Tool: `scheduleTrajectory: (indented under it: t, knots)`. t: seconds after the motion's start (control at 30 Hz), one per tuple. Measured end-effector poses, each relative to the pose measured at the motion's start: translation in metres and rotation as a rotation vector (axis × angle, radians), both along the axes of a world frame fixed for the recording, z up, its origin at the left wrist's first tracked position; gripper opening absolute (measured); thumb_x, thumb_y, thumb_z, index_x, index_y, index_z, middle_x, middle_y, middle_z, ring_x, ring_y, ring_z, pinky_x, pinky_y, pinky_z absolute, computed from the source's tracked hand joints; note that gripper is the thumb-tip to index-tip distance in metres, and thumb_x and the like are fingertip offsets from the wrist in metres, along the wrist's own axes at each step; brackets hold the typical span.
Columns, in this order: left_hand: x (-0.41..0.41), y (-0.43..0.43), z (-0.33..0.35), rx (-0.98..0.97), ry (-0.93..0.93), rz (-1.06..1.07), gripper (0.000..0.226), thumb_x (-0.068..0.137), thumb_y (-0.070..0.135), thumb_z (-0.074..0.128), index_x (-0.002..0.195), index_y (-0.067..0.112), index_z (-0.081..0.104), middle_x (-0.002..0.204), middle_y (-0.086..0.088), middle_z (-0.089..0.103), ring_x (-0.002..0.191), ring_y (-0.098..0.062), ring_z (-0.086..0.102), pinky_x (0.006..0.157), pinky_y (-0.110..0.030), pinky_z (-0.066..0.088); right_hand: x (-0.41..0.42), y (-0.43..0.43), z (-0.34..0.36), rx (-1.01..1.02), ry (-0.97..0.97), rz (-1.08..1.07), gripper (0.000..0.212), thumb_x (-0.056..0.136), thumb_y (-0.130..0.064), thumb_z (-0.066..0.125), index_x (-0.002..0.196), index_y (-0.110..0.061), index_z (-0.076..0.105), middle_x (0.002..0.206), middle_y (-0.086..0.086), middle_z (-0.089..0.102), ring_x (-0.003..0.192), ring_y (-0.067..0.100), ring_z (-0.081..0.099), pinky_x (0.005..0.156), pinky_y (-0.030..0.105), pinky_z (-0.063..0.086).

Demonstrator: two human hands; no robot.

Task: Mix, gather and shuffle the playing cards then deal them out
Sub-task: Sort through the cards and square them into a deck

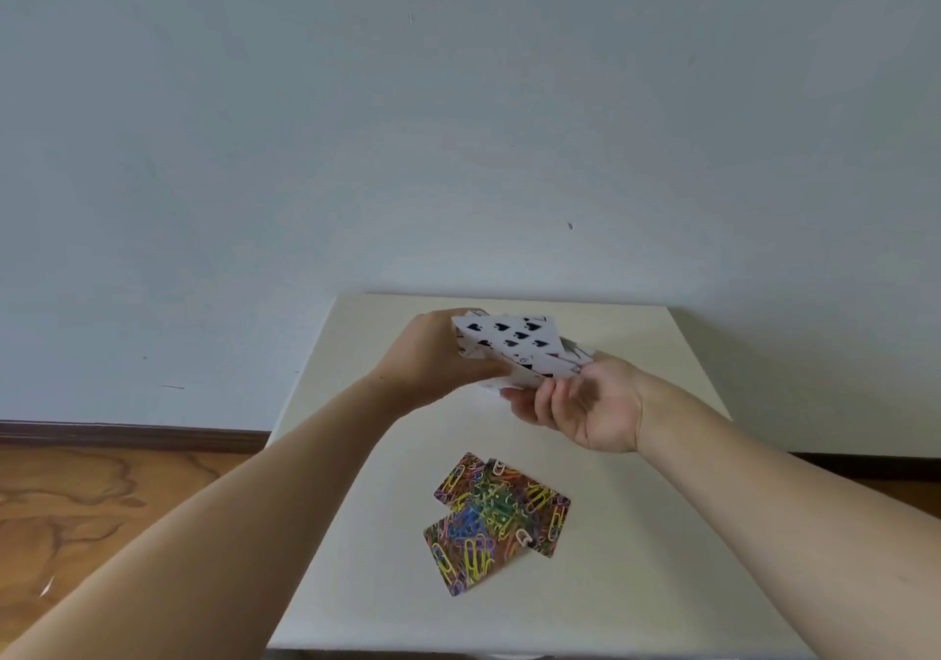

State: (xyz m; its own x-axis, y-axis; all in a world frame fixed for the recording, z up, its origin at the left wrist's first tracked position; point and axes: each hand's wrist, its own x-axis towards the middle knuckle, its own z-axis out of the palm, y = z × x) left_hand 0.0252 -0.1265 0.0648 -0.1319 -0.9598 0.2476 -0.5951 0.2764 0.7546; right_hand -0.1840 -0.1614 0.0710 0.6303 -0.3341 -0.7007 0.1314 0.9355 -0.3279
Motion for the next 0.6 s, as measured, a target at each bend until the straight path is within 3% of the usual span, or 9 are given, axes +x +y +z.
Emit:
scheduleTrajectory:
  t: [0.13,0.17,0.3,0.33,0.37,0.4,0.47,0.53,0.6]
  knots:
    - [0.009,-0.014,-0.012,0.112,0.108,0.132,0.023,0.070,0.031,0.087,0.089,0.027,0.075,0.086,0.014,0.078,0.080,-0.005,0.073,0.070,-0.027,0.059,-0.004,-0.007,-0.006,-0.242,0.302,0.062,0.074,0.094,-0.060,0.039,0.101,0.009,0.067,0.068,0.015,0.063,0.041,0.012,0.054,0.032,0.019,0.046]
    - [0.012,-0.015,-0.015,0.136,0.166,0.136,0.023,0.070,0.026,0.087,0.089,0.028,0.074,0.087,0.014,0.079,0.080,-0.005,0.073,0.069,-0.026,0.060,-0.007,-0.005,-0.008,-0.339,0.417,0.115,0.074,0.095,-0.063,0.036,0.097,0.004,0.069,0.066,0.011,0.063,0.041,0.012,0.052,0.033,0.019,0.044]
    - [0.023,-0.014,-0.022,0.184,0.289,0.115,0.026,0.072,0.013,0.086,0.090,0.028,0.073,0.086,0.018,0.078,0.079,-0.003,0.075,0.064,-0.017,0.057,-0.011,0.012,-0.017,-0.940,0.769,0.484,0.035,0.087,-0.047,0.066,0.093,-0.013,0.072,0.076,0.002,0.060,0.056,0.013,0.051,0.052,0.022,0.039]
    - [0.024,-0.015,-0.023,0.204,0.299,0.118,0.026,0.072,0.012,0.086,0.090,0.026,0.074,0.086,0.016,0.079,0.080,-0.005,0.075,0.065,-0.018,0.057,-0.009,0.017,-0.019,-1.113,0.808,0.636,0.038,0.080,-0.049,0.074,0.104,-0.019,0.070,0.085,-0.001,0.060,0.067,0.011,0.054,0.060,0.021,0.041]
    - [0.025,-0.016,-0.025,0.228,0.300,0.120,0.026,0.072,0.012,0.087,0.090,0.025,0.074,0.086,0.015,0.079,0.080,-0.006,0.075,0.067,-0.019,0.058,-0.004,0.022,-0.019,-1.250,0.819,0.790,0.056,0.073,-0.053,0.079,0.120,-0.027,0.063,0.099,-0.003,0.059,0.081,0.009,0.056,0.069,0.020,0.043]
    - [0.025,-0.017,-0.028,0.251,0.297,0.122,0.025,0.072,0.012,0.087,0.089,0.025,0.073,0.086,0.013,0.079,0.080,-0.006,0.075,0.068,-0.020,0.059,0.001,0.027,-0.021,-1.350,0.820,0.941,0.079,0.065,-0.058,0.082,0.134,-0.037,0.050,0.114,-0.004,0.053,0.097,0.009,0.054,0.082,0.021,0.044]
    - [0.026,-0.017,-0.031,0.286,0.310,0.114,0.026,0.072,0.013,0.087,0.091,0.023,0.074,0.087,0.010,0.080,0.082,-0.008,0.076,0.072,-0.022,0.059,0.014,0.036,-0.021,-1.539,0.861,1.162,0.107,0.056,-0.062,0.085,0.143,-0.053,0.023,0.132,-0.004,0.038,0.120,0.014,0.039,0.102,0.032,0.040]
    - [0.026,-0.017,-0.033,0.305,0.333,0.099,0.030,0.073,0.012,0.087,0.098,0.019,0.074,0.090,0.007,0.080,0.084,-0.010,0.076,0.071,-0.021,0.059,0.025,0.043,-0.020,-1.676,0.925,1.273,0.110,0.054,-0.060,0.086,0.141,-0.056,0.020,0.134,-0.004,0.033,0.124,0.018,0.031,0.105,0.042,0.039]
    - [0.026,-0.017,-0.035,0.315,0.362,0.095,0.033,0.073,0.011,0.087,0.102,0.017,0.073,0.091,0.007,0.080,0.083,-0.011,0.076,0.067,-0.019,0.058,0.032,0.046,-0.017,-1.715,0.960,1.328,0.100,0.054,-0.054,0.088,0.136,-0.050,0.031,0.130,-0.004,0.033,0.123,0.020,0.032,0.101,0.044,0.042]
